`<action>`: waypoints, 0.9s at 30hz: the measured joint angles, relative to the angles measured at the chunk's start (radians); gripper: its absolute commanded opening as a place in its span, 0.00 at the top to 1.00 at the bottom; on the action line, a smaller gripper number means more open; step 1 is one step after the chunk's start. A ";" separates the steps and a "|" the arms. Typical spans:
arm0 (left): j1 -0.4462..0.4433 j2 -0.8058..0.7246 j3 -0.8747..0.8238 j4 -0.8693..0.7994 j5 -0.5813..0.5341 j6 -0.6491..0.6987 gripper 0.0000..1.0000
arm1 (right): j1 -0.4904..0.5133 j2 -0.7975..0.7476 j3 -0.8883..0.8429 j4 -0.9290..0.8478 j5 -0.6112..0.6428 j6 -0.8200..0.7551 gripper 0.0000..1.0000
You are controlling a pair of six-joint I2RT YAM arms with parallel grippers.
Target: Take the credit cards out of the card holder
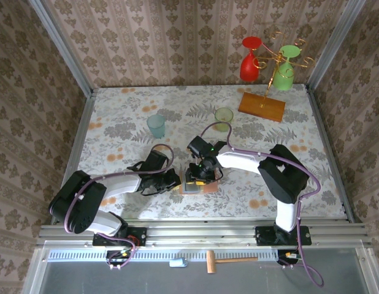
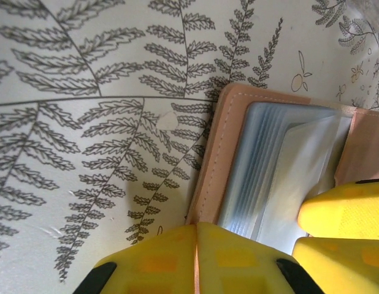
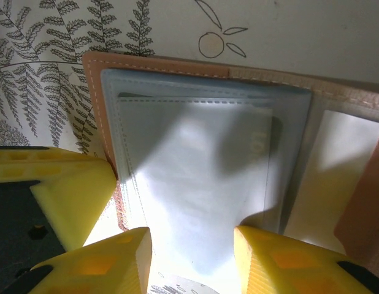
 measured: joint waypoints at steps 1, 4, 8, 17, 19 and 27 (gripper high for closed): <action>0.000 0.000 0.000 0.000 0.000 0.000 0.90 | -0.002 -0.003 -0.005 0.002 0.000 0.000 0.59; 0.000 0.000 0.000 0.000 0.000 0.000 0.90 | -0.007 -0.015 -0.018 0.005 0.003 0.000 0.59; 0.000 0.000 0.000 0.000 0.000 0.000 0.90 | -0.016 -0.026 -0.037 0.010 0.003 0.000 0.59; 0.000 0.000 0.001 -0.001 0.000 0.000 0.89 | -0.027 -0.032 -0.069 0.043 0.002 0.001 0.60; 0.000 0.000 0.003 -0.006 0.000 0.000 0.89 | -0.028 -0.040 -0.079 0.056 0.000 0.004 0.60; 0.000 -0.016 0.043 -0.031 -0.001 -0.001 0.82 | -0.047 -0.078 -0.147 0.140 -0.026 0.026 0.60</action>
